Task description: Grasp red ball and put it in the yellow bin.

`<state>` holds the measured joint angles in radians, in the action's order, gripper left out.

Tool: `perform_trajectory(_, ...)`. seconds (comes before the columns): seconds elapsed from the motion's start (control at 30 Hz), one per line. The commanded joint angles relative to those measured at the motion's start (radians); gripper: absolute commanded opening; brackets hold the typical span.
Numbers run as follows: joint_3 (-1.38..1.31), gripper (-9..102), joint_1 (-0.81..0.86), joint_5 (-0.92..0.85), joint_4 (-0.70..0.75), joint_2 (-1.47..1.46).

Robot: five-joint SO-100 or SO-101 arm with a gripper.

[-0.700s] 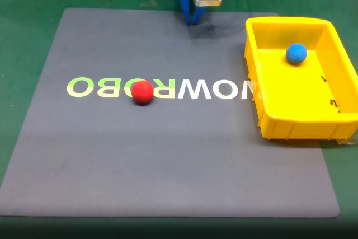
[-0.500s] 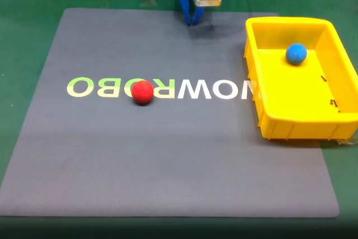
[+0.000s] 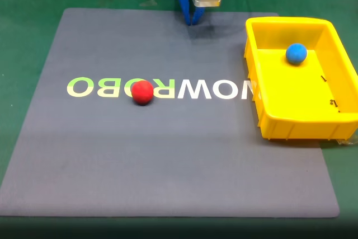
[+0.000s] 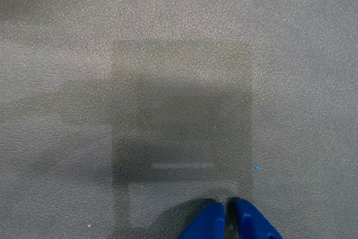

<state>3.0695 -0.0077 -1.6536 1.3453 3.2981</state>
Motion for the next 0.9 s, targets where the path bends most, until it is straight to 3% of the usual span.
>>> perform_trajectory(0.0,0.032,0,-0.002,0.014,0.005,0.011)
perform_trajectory(0.53,0.032,1,0.032,-0.029,0.012,0.028)
perform_trajectory(0.7,0.032,45,0.038,-0.075,0.014,0.028)
perform_trajectory(0.87,0.032,49,0.048,-0.084,-0.012,0.028)
